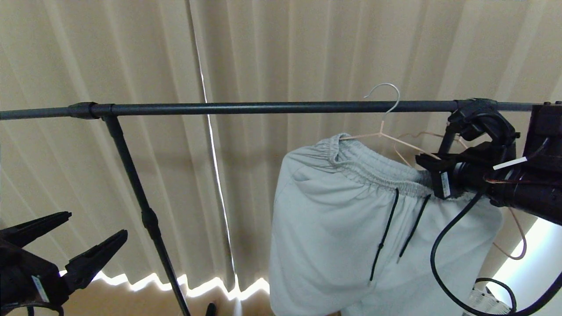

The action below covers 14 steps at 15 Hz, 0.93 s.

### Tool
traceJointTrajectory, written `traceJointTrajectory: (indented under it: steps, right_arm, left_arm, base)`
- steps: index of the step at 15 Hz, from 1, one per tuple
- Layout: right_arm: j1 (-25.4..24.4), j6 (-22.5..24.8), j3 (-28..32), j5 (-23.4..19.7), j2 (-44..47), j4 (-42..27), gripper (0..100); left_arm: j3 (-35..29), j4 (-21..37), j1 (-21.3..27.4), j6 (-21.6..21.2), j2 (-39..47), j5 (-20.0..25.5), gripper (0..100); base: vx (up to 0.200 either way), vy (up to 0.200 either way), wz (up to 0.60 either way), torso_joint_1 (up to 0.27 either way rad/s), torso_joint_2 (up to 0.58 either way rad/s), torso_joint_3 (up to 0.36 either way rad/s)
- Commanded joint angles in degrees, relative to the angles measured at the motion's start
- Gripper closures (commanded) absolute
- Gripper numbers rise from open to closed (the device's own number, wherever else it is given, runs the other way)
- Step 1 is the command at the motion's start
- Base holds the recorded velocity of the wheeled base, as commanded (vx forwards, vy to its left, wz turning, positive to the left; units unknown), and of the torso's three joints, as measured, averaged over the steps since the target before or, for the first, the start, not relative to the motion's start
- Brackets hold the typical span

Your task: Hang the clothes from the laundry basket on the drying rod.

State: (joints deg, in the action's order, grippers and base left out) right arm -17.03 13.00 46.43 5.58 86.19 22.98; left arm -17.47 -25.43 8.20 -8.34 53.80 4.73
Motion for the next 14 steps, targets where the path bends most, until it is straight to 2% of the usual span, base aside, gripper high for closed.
traceJointTrajectory:
  steps: [1, 7, 9, 14]
  right_arm:
    - [0.24, -0.08, 2.17, 0.31, 3.37, 0.05, 100]
    - [0.24, -0.08, 7.53, 1.71, 10.23, -0.04, 100]
    - [0.16, -0.08, 8.67, 4.00, 11.63, -0.04, 100]
    - [-0.20, 0.01, 9.99, 4.61, 12.69, -0.04, 100]
  left_arm:
    - [0.07, -0.06, -0.03, -0.01, -0.01, 0.02, 0]
    - [0.07, -0.06, -0.03, -0.01, -0.01, 0.02, 0]
    - [0.15, 0.03, -0.03, -0.01, -0.01, 0.02, 0]
    - [0.24, 0.03, -0.03, -0.01, 0.08, 0.02, 0]
  base:
    - [0.000, 0.000, 0.00, 0.000, 0.00, 0.000]
    - [0.000, 0.000, 0.00, 0.000, 0.00, 0.000]
    - [0.000, 0.000, 0.00, 0.000, 0.00, 0.000]
    - [0.000, 0.000, 0.00, 0.000, 0.00, 0.000]
